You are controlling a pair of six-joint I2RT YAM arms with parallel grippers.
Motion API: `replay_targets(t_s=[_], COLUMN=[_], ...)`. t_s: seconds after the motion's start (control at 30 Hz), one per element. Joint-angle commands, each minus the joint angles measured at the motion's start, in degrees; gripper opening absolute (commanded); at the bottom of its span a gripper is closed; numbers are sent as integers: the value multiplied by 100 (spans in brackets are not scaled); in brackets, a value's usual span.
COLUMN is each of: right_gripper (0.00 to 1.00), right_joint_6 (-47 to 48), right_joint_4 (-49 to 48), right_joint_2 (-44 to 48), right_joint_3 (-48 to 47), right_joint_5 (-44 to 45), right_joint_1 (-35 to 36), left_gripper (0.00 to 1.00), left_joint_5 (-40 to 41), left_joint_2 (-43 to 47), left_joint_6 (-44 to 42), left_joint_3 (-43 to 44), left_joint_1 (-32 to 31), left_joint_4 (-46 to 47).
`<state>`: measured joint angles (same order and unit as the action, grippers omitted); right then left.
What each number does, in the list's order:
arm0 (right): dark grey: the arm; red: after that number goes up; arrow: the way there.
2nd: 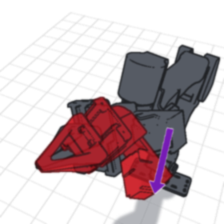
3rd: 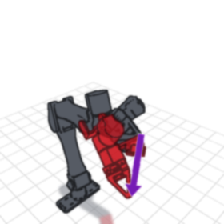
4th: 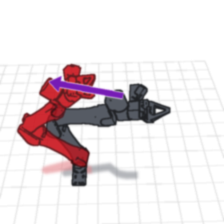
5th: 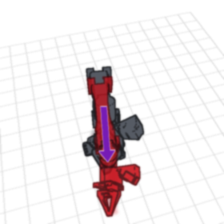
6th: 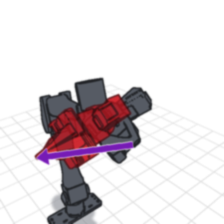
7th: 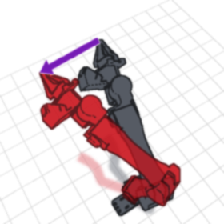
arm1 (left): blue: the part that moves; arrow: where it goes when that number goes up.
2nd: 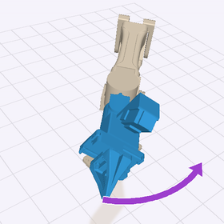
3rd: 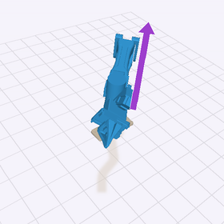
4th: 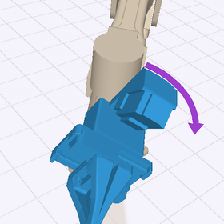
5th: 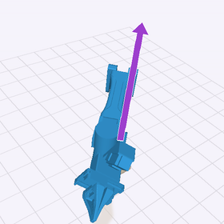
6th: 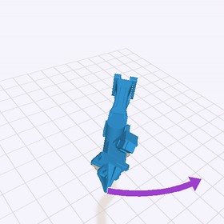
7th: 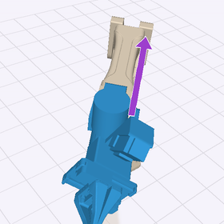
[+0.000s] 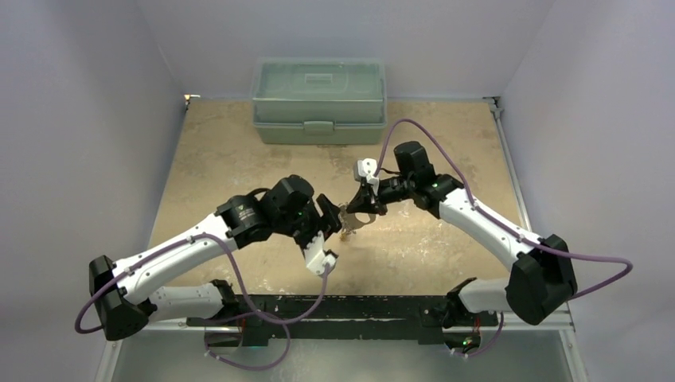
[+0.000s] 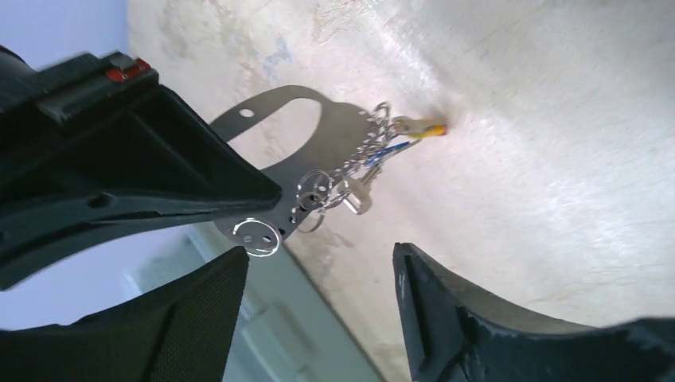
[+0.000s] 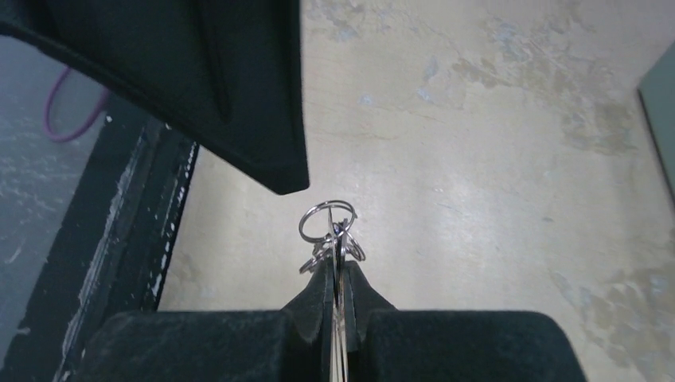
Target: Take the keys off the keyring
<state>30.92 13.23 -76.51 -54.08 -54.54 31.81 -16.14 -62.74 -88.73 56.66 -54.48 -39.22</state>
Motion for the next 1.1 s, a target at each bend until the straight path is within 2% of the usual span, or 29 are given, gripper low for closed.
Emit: replay_targets(t_s=[0.0, 0.1, 0.27, 0.4, 0.53, 0.67, 0.93, 1.07], right_gripper=[0, 0, 0, 0, 0, 0, 0, 0], right_joint_6=[1328, 1996, 2457, 2410, 2382, 2518, 2595, 2569], right_joint_4=[1158, 1864, 2338, 2037, 1917, 2031, 1964, 1969], right_joint_2=[346, 332, 442, 871, 1013, 884, 722, 731], right_joint_3=[-660, -954, -1067, -689, -504, -577, -699, -748], right_joint_5=[262, 283, 299, 814, 1052, 1175, 1308, 1281], right_joint_1=[9, 21, 303, 937, 1417, 1692, 1959, 1978], left_gripper=[70, 75, 76, 74, 71, 69, 65, 58], left_joint_5=[-562, -1629, -2736, -3195, -3409, -3658, -3602, -3538], left_joint_2=[-534, -419, -411, -315, -436, -429, -295, -270], left_joint_6=[1956, 2827, 3168, 3040, 1812, 1272, 1192, 1556], left_joint_3=[1104, 1111, 1079, 825, 681, 561, 311, 155], left_joint_1=[349, 1315, 1812, 1823, 1811, 1716, 1080, 845], left_joint_4=[-1529, -1383, -1594, -1414, -1808, -1669, -1141, -659])
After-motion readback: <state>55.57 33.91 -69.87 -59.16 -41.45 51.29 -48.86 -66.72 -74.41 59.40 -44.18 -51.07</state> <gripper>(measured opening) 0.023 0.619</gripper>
